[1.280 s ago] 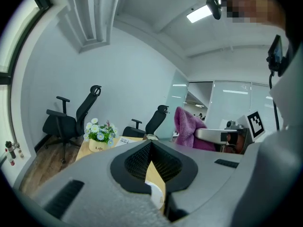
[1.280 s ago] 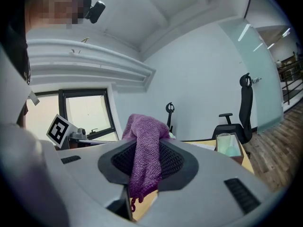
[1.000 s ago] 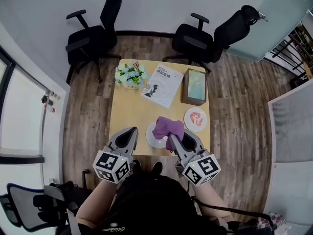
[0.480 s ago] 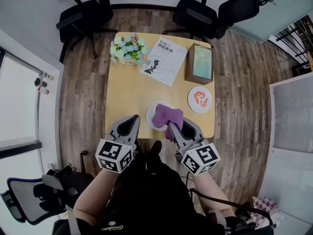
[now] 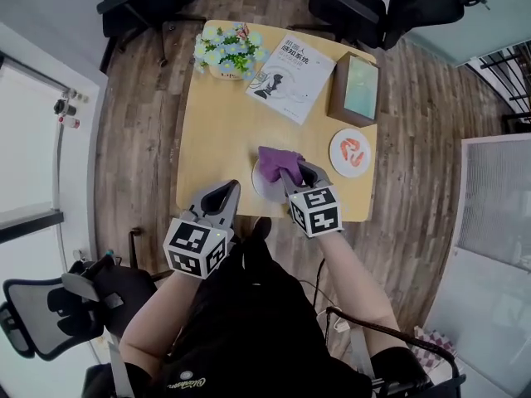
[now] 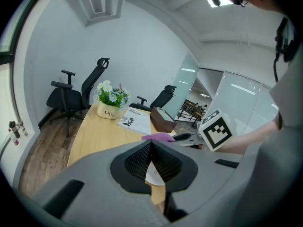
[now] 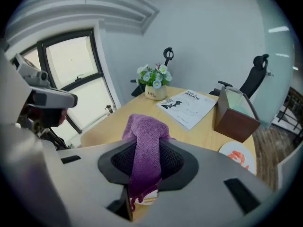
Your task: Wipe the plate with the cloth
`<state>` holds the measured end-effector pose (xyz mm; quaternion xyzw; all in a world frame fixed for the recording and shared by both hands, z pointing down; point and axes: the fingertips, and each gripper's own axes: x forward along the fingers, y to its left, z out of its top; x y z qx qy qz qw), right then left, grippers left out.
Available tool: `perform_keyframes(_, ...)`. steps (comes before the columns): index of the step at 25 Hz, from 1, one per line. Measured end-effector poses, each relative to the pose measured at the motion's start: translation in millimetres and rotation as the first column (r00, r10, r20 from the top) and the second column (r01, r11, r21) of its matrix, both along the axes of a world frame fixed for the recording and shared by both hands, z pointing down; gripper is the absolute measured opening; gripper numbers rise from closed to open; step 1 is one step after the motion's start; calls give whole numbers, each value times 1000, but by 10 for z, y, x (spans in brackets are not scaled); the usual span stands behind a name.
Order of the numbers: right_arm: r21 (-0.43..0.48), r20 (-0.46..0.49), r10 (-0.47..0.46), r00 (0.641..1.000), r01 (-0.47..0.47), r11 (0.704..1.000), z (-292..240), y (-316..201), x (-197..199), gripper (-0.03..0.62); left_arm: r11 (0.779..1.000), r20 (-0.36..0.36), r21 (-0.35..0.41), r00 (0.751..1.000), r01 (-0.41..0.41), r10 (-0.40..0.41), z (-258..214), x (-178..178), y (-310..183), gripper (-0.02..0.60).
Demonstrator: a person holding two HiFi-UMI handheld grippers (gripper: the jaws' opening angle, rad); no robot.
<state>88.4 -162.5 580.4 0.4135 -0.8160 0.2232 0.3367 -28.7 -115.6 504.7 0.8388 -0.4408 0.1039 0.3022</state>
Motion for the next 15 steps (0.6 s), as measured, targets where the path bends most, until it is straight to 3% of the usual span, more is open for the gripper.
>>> perform_keyframes(3, -21, -119, -66, 991, 64, 998, 181, -130, -76, 97, 1000, 4, -2, 1000, 15, -15, 29, -62, 15, -6)
perform_keyframes(7, -30, -210, -131, 969, 128, 991, 342, -207, -152, 97, 999, 5, -13, 999, 32, -32, 87, -149, 40, -6)
perform_keyframes(15, -69, -243, -187, 952, 176, 982, 459, -42, -233, 97, 999, 6, -21, 999, 44, -44, 142, -217, 71, -6)
